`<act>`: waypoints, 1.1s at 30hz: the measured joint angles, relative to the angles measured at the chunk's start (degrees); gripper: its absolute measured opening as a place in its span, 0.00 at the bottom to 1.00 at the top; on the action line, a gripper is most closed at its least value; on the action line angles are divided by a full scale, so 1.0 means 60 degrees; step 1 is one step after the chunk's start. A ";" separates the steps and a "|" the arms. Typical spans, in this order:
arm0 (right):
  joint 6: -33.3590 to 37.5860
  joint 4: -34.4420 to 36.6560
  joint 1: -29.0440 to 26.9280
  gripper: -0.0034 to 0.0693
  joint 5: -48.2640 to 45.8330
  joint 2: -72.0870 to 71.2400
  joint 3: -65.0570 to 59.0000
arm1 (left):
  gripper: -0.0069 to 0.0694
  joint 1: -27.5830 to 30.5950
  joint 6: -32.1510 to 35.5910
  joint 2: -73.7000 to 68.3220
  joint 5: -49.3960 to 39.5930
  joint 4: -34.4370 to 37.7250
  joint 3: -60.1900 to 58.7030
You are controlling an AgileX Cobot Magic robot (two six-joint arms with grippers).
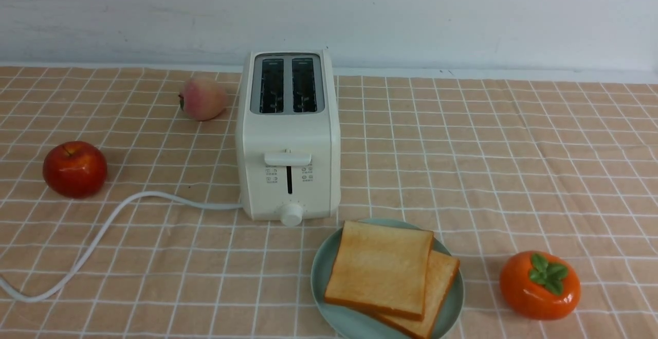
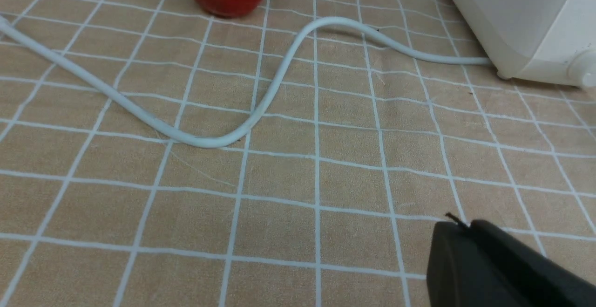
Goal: Take toasted bread from bread machine on light coffee tablecloth place on plate.
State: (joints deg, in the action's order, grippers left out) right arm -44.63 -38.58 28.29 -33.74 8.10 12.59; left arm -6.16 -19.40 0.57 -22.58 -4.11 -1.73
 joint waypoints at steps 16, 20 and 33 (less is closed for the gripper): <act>-0.0006 0.0000 0.0000 0.12 0.0000 0.0000 0.0000 | 0.14 0.0000 0.0000 0.0000 0.0000 0.0000 0.0000; -0.0006 0.0000 0.0000 0.12 0.0000 0.0000 0.0000 | 0.14 0.0000 0.0000 0.0000 0.0000 0.0000 0.0000; 0.0118 0.0569 -0.0200 0.13 -0.0036 -0.0033 -0.0020 | 0.16 0.0000 0.0000 0.0000 0.0000 0.0000 0.0000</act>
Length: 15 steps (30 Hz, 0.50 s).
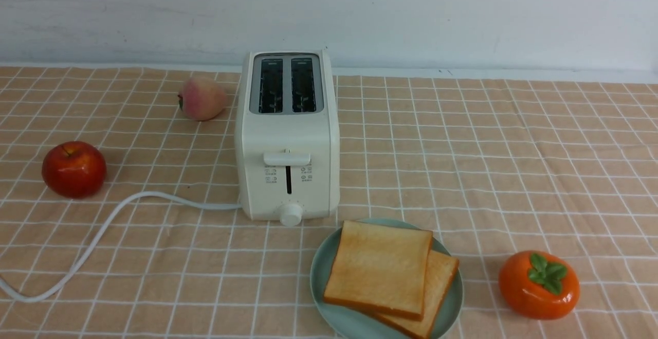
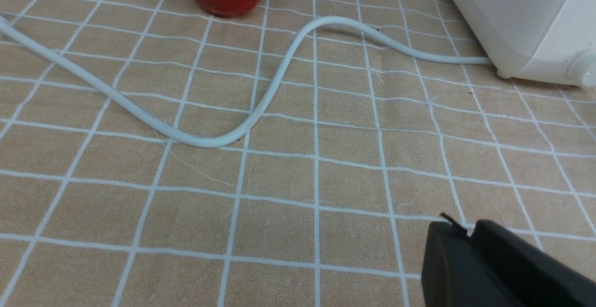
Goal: Take toasted bread from bread machine on light coffee tablecloth place on plate.
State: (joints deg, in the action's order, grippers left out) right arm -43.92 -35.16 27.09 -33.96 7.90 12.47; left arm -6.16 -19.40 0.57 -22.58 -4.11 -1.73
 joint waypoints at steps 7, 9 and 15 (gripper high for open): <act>0.2140 0.3474 -0.1482 0.15 -0.0025 -0.0460 0.0000 | 0.17 0.0000 0.0000 0.0000 0.0000 0.0000 0.0000; 0.3377 0.4490 -0.2106 0.15 0.0082 -0.0473 -0.0011 | 0.17 0.0000 0.0000 0.0000 0.0000 0.0000 0.0000; 0.6914 0.5476 -0.3518 0.16 0.1464 -0.0503 -0.0701 | 0.17 0.0000 0.0000 0.0000 0.0000 0.0000 -0.0003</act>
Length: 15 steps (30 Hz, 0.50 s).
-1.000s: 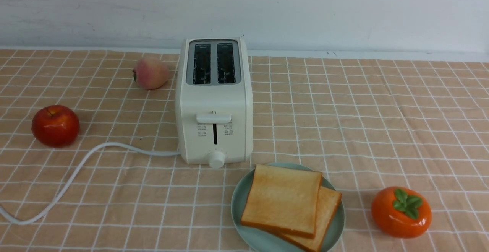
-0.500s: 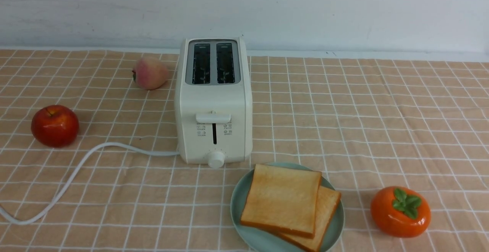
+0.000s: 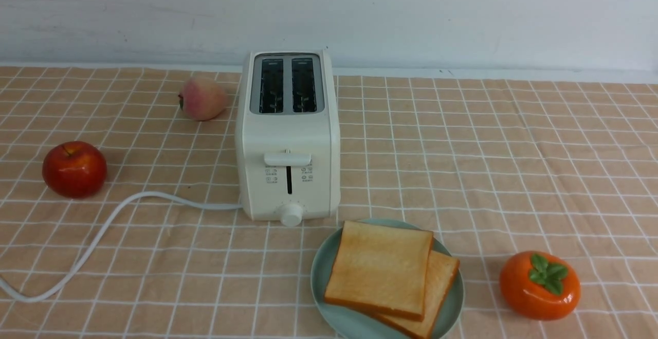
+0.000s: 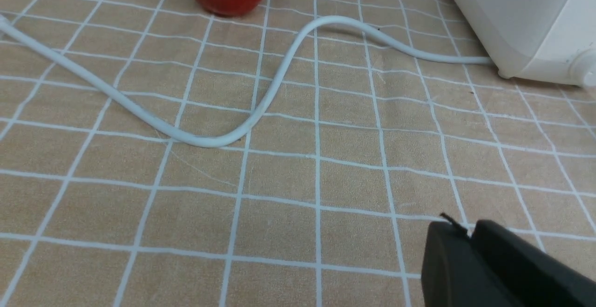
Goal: Take toasted bread from bread machine on light coffee tablecloth place on plate.
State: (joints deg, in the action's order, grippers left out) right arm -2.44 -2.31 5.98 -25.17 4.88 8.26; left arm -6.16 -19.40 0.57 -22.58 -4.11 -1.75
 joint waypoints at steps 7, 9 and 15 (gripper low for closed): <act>0.0579 0.0069 -0.0817 0.18 0.1093 -0.0719 -0.1468 | 0.17 0.0000 0.0000 0.0000 0.0000 0.0000 0.0000; 0.0579 0.0078 -0.1029 0.18 0.0779 -0.0890 -0.1568 | 0.18 0.0000 0.0000 0.0000 0.0005 0.0000 0.0000; 0.0673 0.0078 -0.1126 0.19 0.0533 -0.0898 -0.1528 | 0.18 0.0000 0.0000 0.0000 0.0002 0.0000 0.0000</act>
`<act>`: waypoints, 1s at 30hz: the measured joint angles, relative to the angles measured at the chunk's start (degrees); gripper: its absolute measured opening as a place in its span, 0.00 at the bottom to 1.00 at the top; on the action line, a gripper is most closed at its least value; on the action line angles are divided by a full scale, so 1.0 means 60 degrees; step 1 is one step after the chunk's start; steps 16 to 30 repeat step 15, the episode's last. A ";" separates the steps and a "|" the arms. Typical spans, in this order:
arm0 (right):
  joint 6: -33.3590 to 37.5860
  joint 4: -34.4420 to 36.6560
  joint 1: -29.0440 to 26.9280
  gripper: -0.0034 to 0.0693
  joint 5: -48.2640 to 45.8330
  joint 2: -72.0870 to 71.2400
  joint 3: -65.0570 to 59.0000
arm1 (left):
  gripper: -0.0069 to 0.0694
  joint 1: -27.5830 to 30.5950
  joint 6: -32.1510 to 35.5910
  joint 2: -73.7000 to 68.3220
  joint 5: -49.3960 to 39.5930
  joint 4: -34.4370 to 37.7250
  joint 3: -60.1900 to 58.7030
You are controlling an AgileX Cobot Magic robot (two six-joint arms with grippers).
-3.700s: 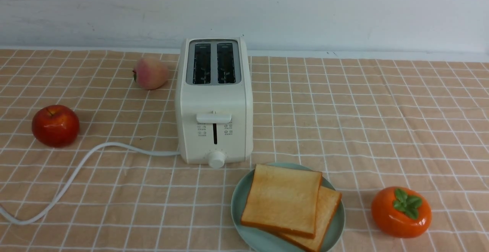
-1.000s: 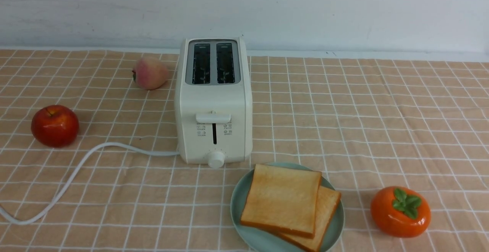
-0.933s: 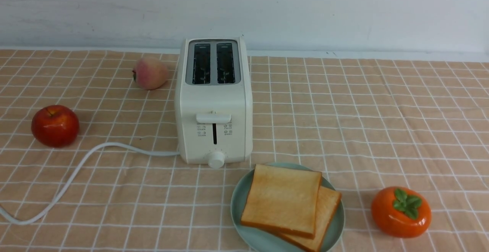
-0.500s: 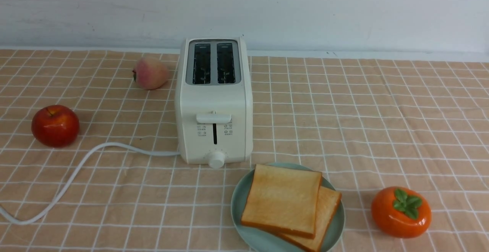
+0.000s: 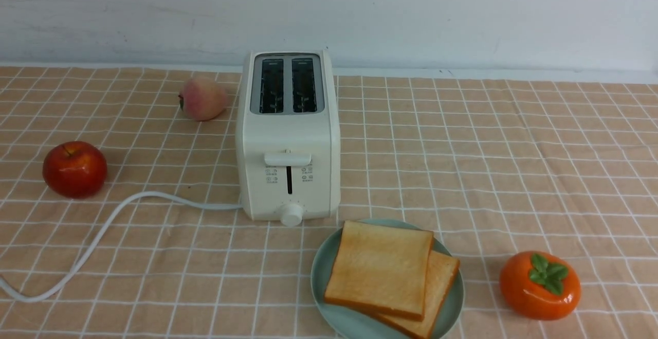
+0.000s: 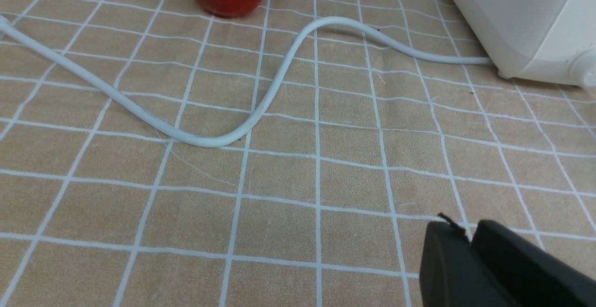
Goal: Take toasted bread from bread machine on light coffee tablecloth place on plate.
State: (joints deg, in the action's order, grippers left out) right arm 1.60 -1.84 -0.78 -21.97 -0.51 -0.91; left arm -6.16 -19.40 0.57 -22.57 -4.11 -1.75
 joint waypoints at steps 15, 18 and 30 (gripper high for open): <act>0.0000 0.0000 0.0000 0.21 -0.0009 0.0000 0.0000 | 0.20 0.0000 0.0000 0.0000 0.0000 0.0000 0.0000; 0.0000 0.0000 0.0000 0.21 -0.0009 0.0000 0.0000 | 0.20 0.0000 0.0000 0.0000 0.0000 0.0000 0.0000; 0.0000 0.0000 0.0000 0.21 -0.0009 0.0000 0.0000 | 0.20 0.0000 0.0000 0.0000 0.0000 0.0000 0.0000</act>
